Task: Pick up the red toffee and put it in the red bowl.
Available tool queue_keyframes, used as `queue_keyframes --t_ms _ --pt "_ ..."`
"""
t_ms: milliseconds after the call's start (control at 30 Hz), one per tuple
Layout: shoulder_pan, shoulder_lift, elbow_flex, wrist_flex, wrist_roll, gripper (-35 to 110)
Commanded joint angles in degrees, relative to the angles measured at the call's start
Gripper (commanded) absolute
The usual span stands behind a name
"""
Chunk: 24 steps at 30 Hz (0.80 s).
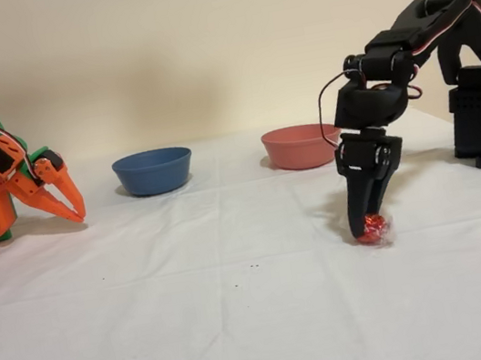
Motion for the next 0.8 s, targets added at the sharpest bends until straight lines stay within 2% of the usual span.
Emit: queue_keyframes --t_ms 0,300,767 --pt "1.3 12.0 0.8 2.6 -0.5 4" --pt "8.4 27.4 6.7 9.1 -2.3 4" --pt "28.5 44.9 9.3 18.3 -11.9 5"
